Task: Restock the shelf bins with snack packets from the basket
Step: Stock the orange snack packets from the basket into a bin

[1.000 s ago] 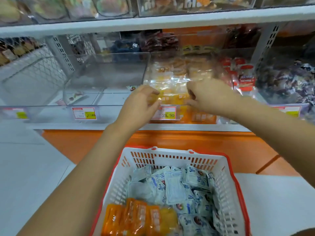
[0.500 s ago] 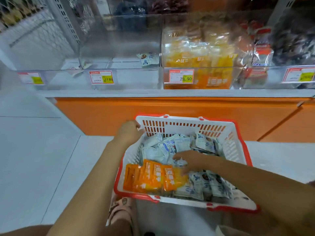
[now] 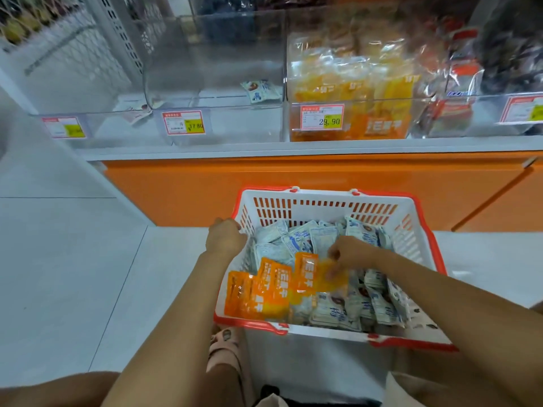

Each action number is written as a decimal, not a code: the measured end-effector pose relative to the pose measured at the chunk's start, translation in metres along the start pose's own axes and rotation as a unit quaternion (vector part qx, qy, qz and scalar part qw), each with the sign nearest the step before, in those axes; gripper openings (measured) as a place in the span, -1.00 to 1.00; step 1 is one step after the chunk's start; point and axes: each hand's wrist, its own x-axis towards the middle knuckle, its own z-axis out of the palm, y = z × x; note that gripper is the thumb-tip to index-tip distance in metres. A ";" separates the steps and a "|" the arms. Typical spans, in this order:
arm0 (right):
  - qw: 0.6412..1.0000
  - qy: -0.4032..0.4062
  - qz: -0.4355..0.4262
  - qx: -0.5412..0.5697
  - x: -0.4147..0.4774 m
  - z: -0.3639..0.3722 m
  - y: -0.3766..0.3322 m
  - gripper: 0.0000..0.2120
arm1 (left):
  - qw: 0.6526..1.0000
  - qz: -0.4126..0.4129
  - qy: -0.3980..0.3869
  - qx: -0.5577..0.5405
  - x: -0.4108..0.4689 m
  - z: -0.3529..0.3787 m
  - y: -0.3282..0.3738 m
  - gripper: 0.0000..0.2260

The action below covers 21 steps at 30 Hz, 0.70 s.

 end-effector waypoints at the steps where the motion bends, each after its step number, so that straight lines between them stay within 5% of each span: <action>1: 1.000 0.006 -0.022 0.014 -0.004 -0.016 -0.008 -0.60 | 0.999 0.005 -0.023 -0.031 0.000 -0.004 0.007 -0.62; 4: 0.994 0.049 -0.091 0.016 -0.026 -0.073 -0.041 -0.84 | 0.965 0.085 -0.130 -0.211 -0.010 -0.022 0.043 -0.53; 6: 0.989 0.075 -0.127 0.029 -0.048 -0.110 -0.063 -0.88 | 0.934 0.157 -0.177 -0.268 -0.024 -0.036 0.069 -0.65; 8: 0.980 0.125 -0.146 0.054 -0.067 -0.144 -0.080 -0.81 | 0.908 0.193 -0.154 -0.338 -0.034 -0.049 0.091 -0.89; 10: 0.963 0.194 -0.166 0.090 -0.082 -0.173 -0.092 -0.71 | 0.883 0.187 -0.091 -0.420 -0.040 -0.064 0.109 -0.90; 14: 0.947 0.193 -0.214 0.141 -0.111 -0.219 -0.113 -0.80 | 0.837 0.196 0.004 -0.510 -0.044 -0.090 0.139 -0.93; 17: 0.937 0.282 -0.206 -0.003 -0.132 -0.255 -0.117 -0.87 | 0.848 0.261 0.053 -0.458 -0.043 -0.104 0.160 -0.88; 21: 0.865 0.452 -0.182 -0.120 -0.158 -0.293 -0.110 -0.80 | 0.898 0.310 0.220 -0.220 -0.023 -0.113 0.177 -0.71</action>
